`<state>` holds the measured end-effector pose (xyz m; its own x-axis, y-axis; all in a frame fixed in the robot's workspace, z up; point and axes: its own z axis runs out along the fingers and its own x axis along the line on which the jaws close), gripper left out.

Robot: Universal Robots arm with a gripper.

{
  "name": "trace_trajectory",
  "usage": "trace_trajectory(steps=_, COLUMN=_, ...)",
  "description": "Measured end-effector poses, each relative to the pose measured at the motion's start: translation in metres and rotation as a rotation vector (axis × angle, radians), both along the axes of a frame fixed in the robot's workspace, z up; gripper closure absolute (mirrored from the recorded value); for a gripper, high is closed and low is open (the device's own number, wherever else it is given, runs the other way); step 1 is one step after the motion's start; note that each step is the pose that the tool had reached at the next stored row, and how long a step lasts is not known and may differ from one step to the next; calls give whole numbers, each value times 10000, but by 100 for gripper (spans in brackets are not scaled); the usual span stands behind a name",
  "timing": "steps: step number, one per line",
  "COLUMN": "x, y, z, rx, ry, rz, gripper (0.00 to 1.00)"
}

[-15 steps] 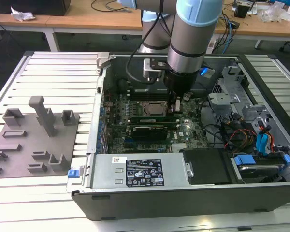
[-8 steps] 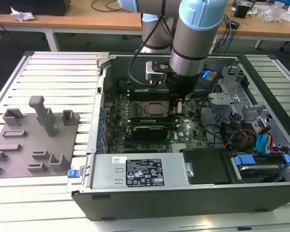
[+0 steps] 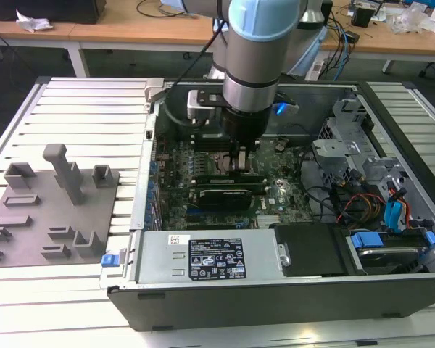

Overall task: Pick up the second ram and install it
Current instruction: 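Press down the second ram until it locks into place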

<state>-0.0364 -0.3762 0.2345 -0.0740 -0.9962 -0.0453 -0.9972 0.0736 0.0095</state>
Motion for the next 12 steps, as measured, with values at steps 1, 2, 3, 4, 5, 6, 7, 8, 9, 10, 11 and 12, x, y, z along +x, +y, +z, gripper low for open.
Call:
trace_trajectory(steps=1, x=-85, y=0, z=-1, rx=0, ry=-6, rz=2, gripper=89)
trace_trajectory(steps=2, x=-180, y=0, z=-4, rx=0, ry=-13, rz=0, gripper=89)
trace_trajectory(steps=3, x=-245, y=0, z=-6, rx=1, ry=-18, rz=0, gripper=89)
trace_trajectory(steps=4, x=-287, y=0, z=-8, rx=0, ry=-21, rz=0, gripper=89)
trace_trajectory(steps=5, x=-363, y=0, z=-13, rx=-2, ry=-27, rz=0, gripper=89)
trace_trajectory(steps=6, x=-384, y=0, z=-24, rx=-1, ry=-27, rz=-1, gripper=89)
trace_trajectory(steps=7, x=-391, y=-1, z=-39, rx=-5, ry=-24, rz=1, gripper=89)
trace_trajectory(steps=8, x=-394, y=-1, z=-47, rx=-5, ry=-24, rz=2, gripper=89)
trace_trajectory(steps=9, x=-397, y=0, z=-56, rx=1, ry=-27, rz=0, gripper=89)
trace_trajectory(steps=10, x=-398, y=-1, z=-61, rx=-7, ry=-23, rz=2, gripper=89)
trace_trajectory(steps=11, x=-398, y=-1, z=-63, rx=-8, ry=-22, rz=3, gripper=89)
trace_trajectory(steps=12, x=-398, y=-1, z=-64, rx=-6, ry=-24, rz=1, gripper=89)
